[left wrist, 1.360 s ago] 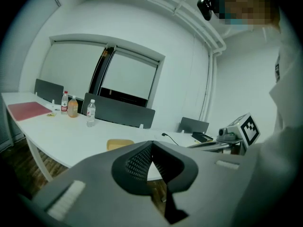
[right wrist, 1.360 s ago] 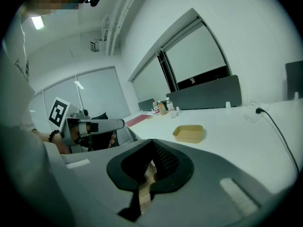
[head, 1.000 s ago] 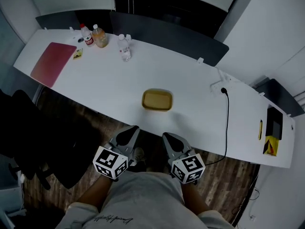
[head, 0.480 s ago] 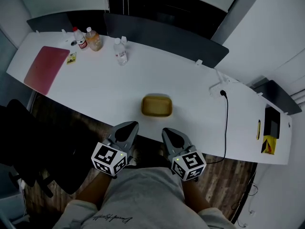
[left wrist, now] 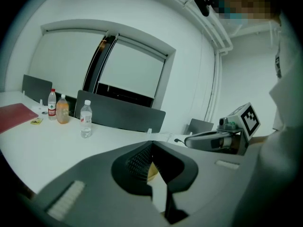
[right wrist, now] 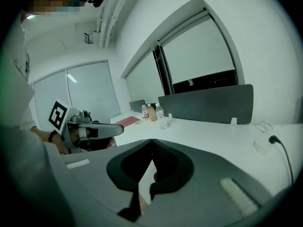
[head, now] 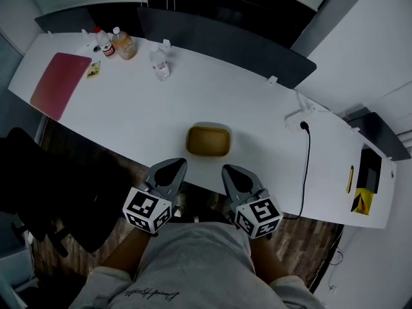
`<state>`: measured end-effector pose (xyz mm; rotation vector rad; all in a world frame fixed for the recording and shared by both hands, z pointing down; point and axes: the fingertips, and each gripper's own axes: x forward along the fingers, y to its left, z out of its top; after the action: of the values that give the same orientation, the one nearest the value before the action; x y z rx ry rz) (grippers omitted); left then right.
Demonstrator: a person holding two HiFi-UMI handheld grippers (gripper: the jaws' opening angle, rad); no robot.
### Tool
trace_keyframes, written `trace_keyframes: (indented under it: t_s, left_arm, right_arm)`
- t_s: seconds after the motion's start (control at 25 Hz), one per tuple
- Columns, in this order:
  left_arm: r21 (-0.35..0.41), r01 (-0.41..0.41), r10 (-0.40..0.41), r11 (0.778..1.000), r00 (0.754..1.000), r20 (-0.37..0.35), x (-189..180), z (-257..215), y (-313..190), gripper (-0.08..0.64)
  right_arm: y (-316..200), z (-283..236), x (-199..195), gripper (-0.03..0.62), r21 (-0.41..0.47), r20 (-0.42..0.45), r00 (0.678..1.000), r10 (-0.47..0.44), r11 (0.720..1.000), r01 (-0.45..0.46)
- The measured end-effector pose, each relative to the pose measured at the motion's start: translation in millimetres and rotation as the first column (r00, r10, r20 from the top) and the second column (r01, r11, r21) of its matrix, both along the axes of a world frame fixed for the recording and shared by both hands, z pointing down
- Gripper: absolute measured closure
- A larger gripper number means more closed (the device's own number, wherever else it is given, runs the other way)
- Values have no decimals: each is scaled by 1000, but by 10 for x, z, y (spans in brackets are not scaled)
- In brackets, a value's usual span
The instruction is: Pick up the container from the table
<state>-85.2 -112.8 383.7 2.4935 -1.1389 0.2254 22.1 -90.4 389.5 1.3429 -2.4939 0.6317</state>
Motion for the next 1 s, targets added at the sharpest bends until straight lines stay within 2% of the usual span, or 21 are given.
trace_keyframes:
  t_s: [0.52, 1.0]
  left_arm:
    - [-54, 22, -20, 998, 999, 43, 169, 332, -288, 558]
    - [-97, 34, -25, 995, 995, 96, 108, 756, -528, 558]
  right_arm:
    - [-321, 241, 242, 577, -24, -21, 1000, -7, 1000, 6]
    - [-619, 724, 424, 578, -94, -82, 996, 19, 995, -26]
